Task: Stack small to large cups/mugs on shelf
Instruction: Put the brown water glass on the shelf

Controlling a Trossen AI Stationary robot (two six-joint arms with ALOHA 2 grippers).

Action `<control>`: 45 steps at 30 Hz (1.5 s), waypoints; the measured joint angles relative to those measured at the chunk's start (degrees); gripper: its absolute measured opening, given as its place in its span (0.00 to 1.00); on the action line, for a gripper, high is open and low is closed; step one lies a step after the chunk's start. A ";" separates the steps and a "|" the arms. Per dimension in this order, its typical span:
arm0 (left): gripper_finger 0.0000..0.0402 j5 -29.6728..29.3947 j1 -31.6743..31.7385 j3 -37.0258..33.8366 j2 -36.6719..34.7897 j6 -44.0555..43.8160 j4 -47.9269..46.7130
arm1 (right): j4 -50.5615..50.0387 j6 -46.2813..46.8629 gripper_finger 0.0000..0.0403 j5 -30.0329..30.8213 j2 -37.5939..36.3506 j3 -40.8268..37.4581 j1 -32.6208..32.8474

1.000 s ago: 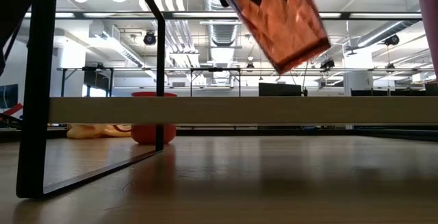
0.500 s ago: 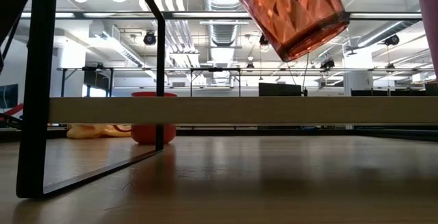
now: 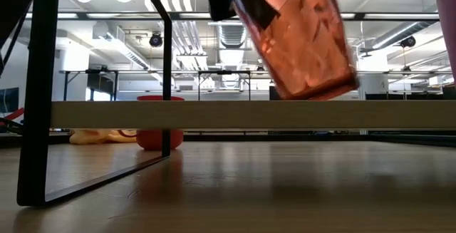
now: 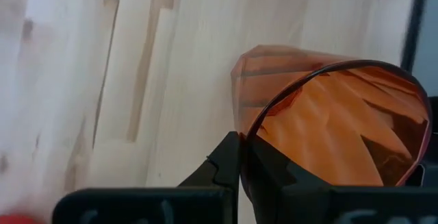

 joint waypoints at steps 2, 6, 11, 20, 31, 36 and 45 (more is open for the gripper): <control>0.00 -0.16 -0.21 -0.12 0.00 -1.31 -1.07 | 0.00 0.00 0.19 0.00 0.00 -0.02 0.00; 0.00 -0.33 -0.87 -0.34 -0.22 -3.88 -0.50 | 0.02 0.00 0.19 0.00 0.00 0.00 0.00; 0.00 -0.32 -1.76 -1.13 -0.22 -5.37 -0.17 | 0.02 0.00 0.21 0.00 0.00 0.00 0.00; 0.00 1.62 -1.99 -3.70 -0.35 -5.52 3.93 | 0.04 0.00 0.19 0.00 0.00 0.00 0.00; 0.04 2.28 -1.92 -3.73 -0.35 -5.39 4.11 | 0.09 0.00 0.20 0.00 0.00 0.00 0.00; 0.09 2.31 -1.92 -3.59 -0.35 -5.39 5.56 | 0.13 0.00 0.20 0.00 0.00 0.00 0.00; 0.09 2.31 -1.46 -3.53 -0.33 -5.33 9.24 | 0.15 1.31 0.20 0.00 0.00 0.00 0.00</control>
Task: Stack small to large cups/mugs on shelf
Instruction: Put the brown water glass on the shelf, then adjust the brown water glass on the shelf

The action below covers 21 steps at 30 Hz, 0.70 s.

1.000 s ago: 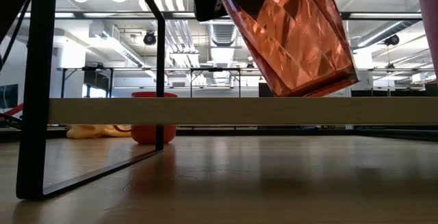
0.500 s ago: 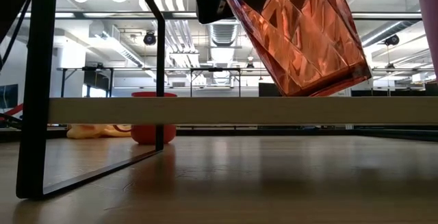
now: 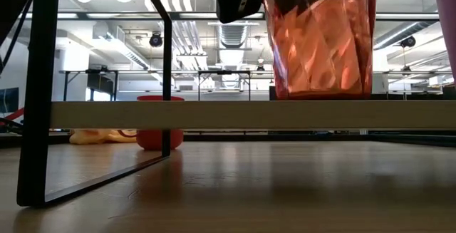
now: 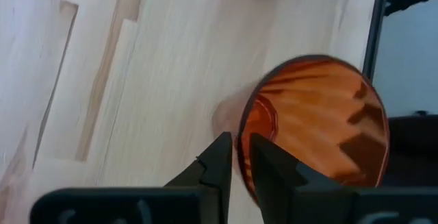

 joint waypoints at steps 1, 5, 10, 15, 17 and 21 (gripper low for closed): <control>0.09 0.00 0.05 0.00 0.00 0.00 0.40 | 0.02 0.16 0.20 0.00 0.00 0.00 0.00; 0.09 -0.04 0.31 0.00 0.00 0.02 2.22 | 0.02 0.18 0.20 0.00 0.00 0.00 0.00; 0.10 -0.07 0.64 -0.11 0.00 0.04 5.33 | 0.07 0.18 0.19 0.00 0.00 0.00 0.00; 0.10 -0.18 1.20 -0.13 0.02 0.48 7.05 | 0.12 0.18 0.20 0.00 0.00 0.00 0.00; 0.10 -0.25 1.53 -0.15 0.02 0.48 7.58 | 0.21 0.18 0.20 0.00 0.00 0.00 0.00; 0.10 -0.28 2.08 -0.20 0.02 0.52 7.94 | 0.26 0.18 0.19 0.00 0.00 0.00 0.00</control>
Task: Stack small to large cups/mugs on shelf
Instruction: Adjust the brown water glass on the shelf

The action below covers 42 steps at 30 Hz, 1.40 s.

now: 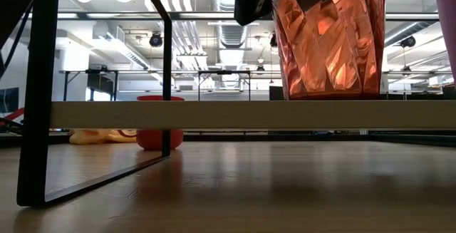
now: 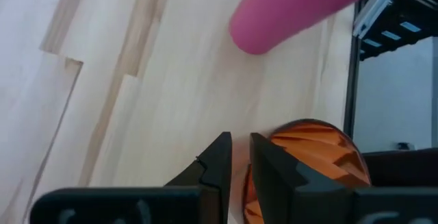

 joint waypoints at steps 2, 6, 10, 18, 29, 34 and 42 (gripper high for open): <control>0.10 0.00 0.09 0.00 0.00 0.00 -0.06 | -0.01 0.00 0.18 0.00 0.00 0.00 0.00; 0.09 0.01 -0.73 0.70 -0.46 2.59 -0.26 | -0.02 -0.02 0.18 0.00 0.00 0.00 0.00; 0.02 0.24 -2.70 1.57 -1.44 2.99 -0.41 | -0.04 -0.05 0.19 0.00 0.00 0.00 0.00; 0.00 0.68 -5.67 0.75 -0.69 2.43 0.21 | 0.08 -1.49 0.17 0.02 0.00 0.00 0.00; 0.00 -0.22 -4.96 -1.89 1.20 0.98 10.76 | 0.24 -1.10 0.19 0.02 0.00 -0.01 0.00; 0.00 -0.28 -4.83 -3.72 1.20 0.92 8.80 | 0.22 -1.09 0.18 0.02 0.00 0.00 0.00; 0.00 -1.52 -4.96 -3.51 1.07 0.96 8.79 | 0.24 -1.08 0.17 0.02 0.00 0.00 0.00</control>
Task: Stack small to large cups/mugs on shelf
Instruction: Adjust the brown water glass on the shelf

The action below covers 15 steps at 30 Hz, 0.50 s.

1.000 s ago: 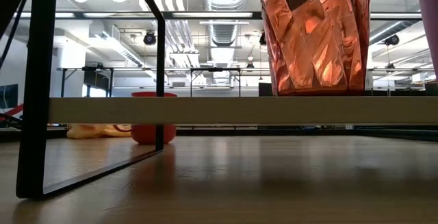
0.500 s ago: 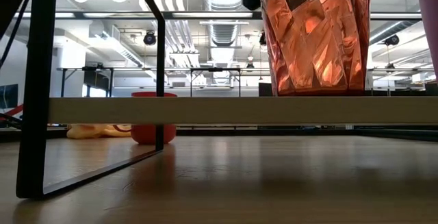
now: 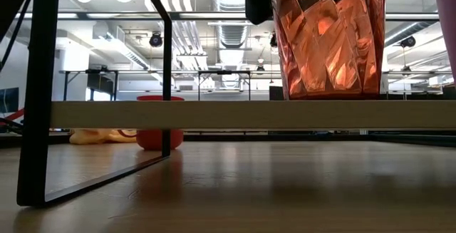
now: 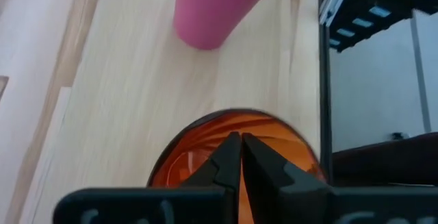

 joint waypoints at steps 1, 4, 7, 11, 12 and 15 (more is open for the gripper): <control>0.00 0.01 0.00 -0.04 0.01 0.00 0.00 | 0.02 -0.01 0.18 0.00 0.00 0.00 0.00; 0.00 -0.01 0.00 -0.04 0.09 0.00 0.13 | 0.02 0.01 0.18 0.00 0.00 0.00 0.00; 0.00 0.01 0.00 -0.10 0.17 0.01 0.17 | 0.02 0.01 0.19 0.00 0.00 0.00 0.00; 0.00 0.03 0.15 -0.93 0.21 0.02 0.51 | 0.14 0.01 0.18 0.00 0.00 0.00 -0.02; 0.00 0.03 0.21 -0.93 0.26 0.02 0.55 | 0.23 0.01 0.17 0.02 0.00 0.00 -0.02; 0.00 0.02 0.40 -0.93 0.28 0.32 1.28 | 0.38 0.02 0.17 0.02 0.00 0.00 0.00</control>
